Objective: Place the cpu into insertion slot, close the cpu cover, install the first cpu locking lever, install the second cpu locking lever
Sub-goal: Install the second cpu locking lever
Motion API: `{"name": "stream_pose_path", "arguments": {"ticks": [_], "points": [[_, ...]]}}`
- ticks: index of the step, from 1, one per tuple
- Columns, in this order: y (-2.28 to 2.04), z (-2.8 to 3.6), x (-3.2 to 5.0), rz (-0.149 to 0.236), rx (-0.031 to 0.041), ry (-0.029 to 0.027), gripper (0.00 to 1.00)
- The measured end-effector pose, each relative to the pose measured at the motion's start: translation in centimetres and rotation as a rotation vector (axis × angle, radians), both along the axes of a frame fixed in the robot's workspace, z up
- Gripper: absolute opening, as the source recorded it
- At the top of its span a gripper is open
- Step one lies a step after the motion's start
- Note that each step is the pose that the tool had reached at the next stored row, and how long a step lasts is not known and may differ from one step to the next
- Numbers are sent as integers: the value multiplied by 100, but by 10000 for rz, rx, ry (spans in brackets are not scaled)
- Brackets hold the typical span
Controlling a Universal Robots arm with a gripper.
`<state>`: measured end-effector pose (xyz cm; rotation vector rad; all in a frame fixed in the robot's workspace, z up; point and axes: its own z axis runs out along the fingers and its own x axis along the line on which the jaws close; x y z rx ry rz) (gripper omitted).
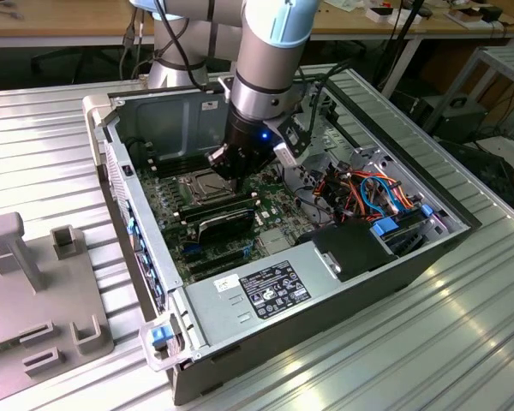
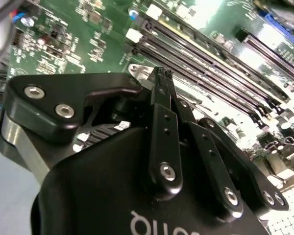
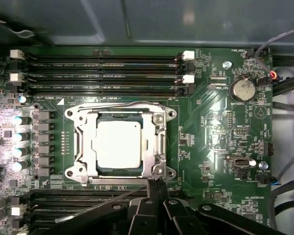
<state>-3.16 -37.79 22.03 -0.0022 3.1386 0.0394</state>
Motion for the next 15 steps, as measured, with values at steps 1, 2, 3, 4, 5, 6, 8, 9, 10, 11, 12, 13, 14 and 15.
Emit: {"name": "stream_pose_path", "arguments": {"ticks": [1,2,3,4,5,6,8,9,10,11,12,13,14,15], "points": [[-1,0,-24,0,0,1,11],[-1,0,-43,-1,0,0,11],[-2,-1,-60,-1,0,0,11],[-2,-1,-71,0,0,1,11],[-2,-1,-83,0,-1,1,11],[-2,-1,-89,0,0,0,11],[-3,-1,-92,2,-1,1,11],[-3,-1,-93,1,-1,1,11],[-5,-1,-94,1,0,0,11],[-9,-2,-95,-2,0,0,11],[-9,-1,-96,-3,0,1,11],[-9,-2,-103,0,0,-1,11],[-9,-2,-116,0,0,0,11],[-9,-1,-131,0,-1,1,11]]}}
